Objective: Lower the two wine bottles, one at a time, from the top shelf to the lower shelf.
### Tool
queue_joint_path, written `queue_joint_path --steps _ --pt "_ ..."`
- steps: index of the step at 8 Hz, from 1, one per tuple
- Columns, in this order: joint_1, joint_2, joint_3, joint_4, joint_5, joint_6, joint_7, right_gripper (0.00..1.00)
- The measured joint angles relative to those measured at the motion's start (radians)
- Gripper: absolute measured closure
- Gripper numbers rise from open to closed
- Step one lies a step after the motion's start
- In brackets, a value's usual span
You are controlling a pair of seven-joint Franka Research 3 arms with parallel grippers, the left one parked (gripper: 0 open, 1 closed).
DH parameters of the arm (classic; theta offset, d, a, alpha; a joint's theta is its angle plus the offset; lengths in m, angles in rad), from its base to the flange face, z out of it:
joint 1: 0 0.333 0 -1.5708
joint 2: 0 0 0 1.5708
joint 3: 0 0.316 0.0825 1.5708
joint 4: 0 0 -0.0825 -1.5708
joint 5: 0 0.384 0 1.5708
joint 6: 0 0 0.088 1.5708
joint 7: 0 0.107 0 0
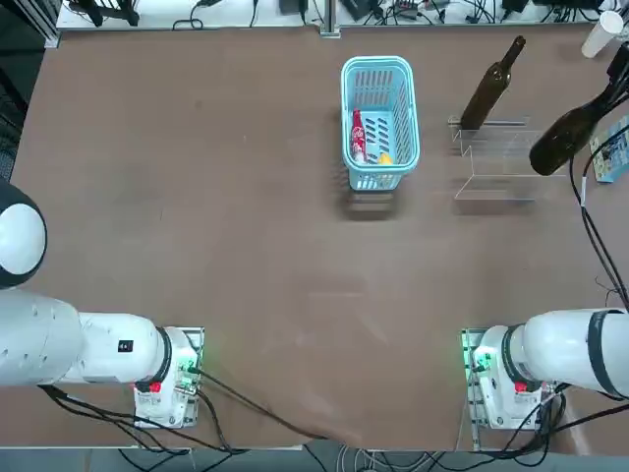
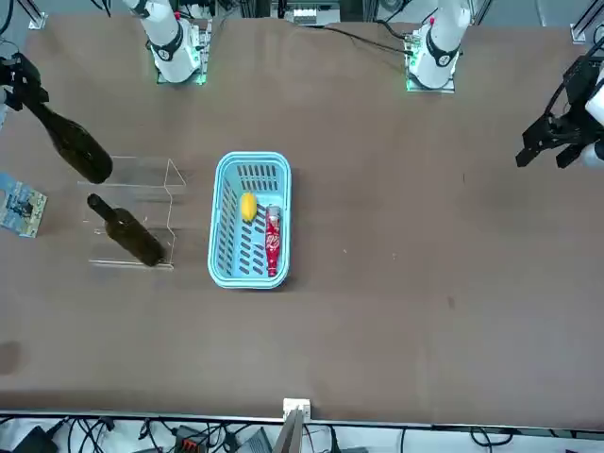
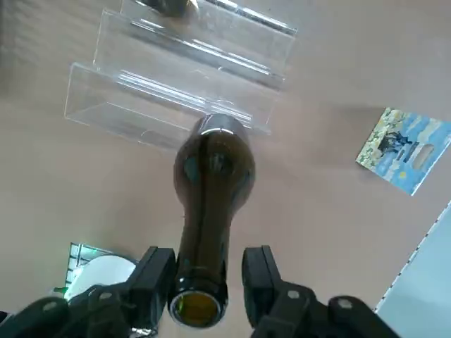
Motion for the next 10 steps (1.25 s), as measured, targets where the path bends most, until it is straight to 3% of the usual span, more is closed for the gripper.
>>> queue_joint_path --steps 1,2,5,10 --pt "0.000 0.000 0.000 0.000 0.000 0.000 0.000 0.39" --pt "0.000 0.000 0.000 0.000 0.000 0.000 0.000 0.49" --pt "0.000 0.000 0.001 -0.001 0.000 -0.001 0.000 0.60" --pt "0.000 -0.001 0.001 -0.001 0.000 0.000 0.000 0.61"
